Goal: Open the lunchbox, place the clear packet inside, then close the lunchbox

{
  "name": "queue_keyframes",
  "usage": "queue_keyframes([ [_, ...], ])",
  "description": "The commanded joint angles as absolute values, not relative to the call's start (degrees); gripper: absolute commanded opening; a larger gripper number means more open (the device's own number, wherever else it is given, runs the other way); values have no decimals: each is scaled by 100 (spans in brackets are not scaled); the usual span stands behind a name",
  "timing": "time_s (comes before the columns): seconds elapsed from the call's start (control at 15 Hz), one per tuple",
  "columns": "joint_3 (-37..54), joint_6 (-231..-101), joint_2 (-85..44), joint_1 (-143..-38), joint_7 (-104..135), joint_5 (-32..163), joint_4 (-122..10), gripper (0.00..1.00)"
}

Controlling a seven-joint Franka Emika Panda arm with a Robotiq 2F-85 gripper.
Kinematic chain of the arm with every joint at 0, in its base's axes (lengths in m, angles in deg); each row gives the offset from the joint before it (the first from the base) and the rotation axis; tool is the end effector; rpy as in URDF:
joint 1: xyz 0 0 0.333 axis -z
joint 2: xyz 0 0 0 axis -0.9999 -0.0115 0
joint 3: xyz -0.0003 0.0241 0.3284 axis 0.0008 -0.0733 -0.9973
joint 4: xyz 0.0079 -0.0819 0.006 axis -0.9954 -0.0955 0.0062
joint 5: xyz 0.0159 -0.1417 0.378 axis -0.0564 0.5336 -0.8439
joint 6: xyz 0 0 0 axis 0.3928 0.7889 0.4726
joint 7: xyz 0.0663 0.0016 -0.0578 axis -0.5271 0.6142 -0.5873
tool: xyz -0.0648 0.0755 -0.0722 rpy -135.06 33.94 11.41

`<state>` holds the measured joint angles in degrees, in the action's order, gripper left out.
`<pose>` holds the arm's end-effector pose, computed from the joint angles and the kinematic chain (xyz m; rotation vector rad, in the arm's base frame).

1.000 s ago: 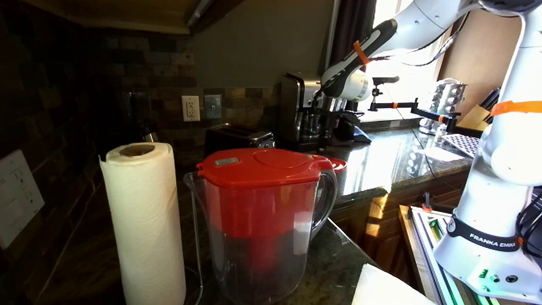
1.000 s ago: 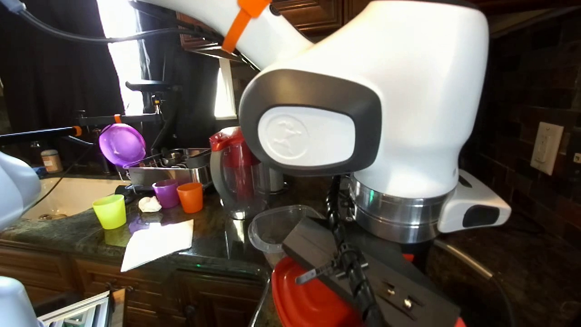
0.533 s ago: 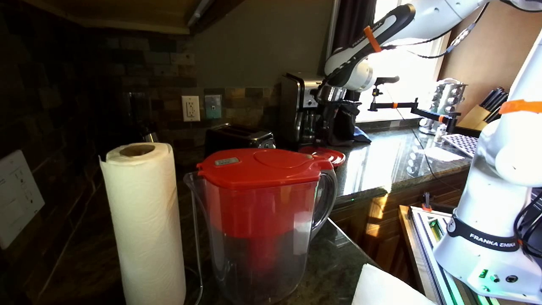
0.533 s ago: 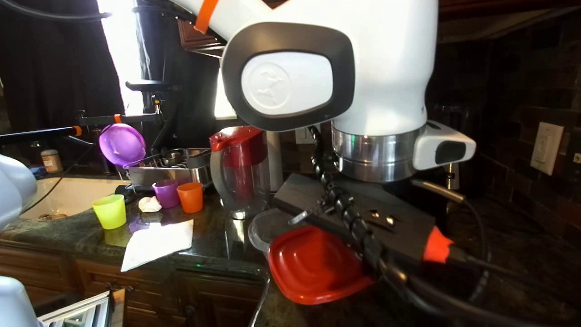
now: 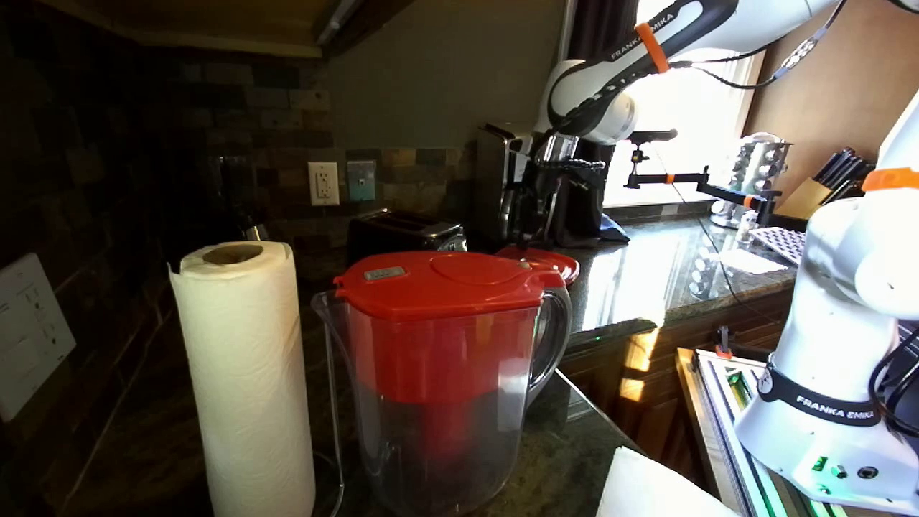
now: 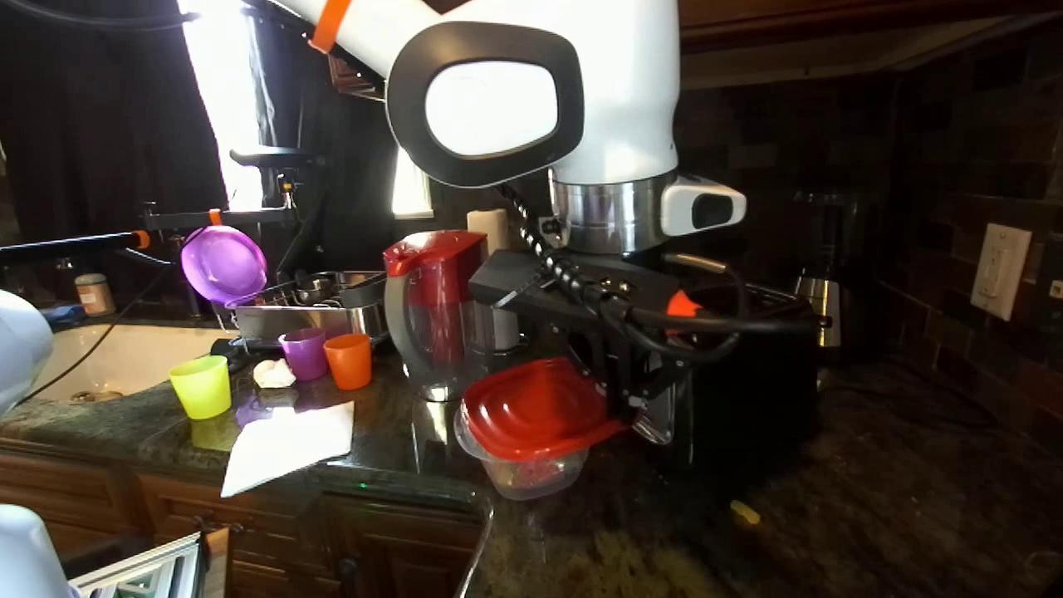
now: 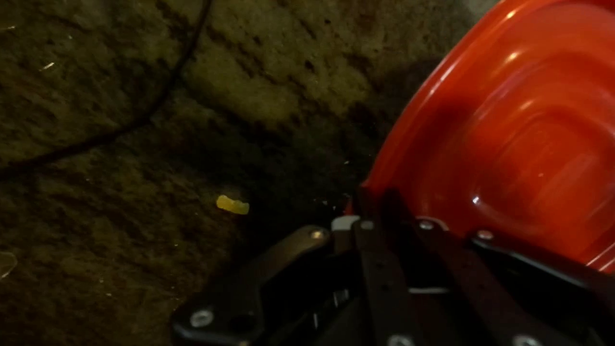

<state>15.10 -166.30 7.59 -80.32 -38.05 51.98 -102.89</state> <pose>0.4542 -0.1543 0.3832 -2.9909 -0.5975 -0.2976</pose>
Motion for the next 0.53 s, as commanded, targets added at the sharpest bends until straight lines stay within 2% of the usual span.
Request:
queue_keyframes([
  [0.0,1375,-16500,996,-8236,-3176,5524,-10537,2],
  [0.47,1162,-16807,1024,-8564,-2295,5564,-10759,2],
])
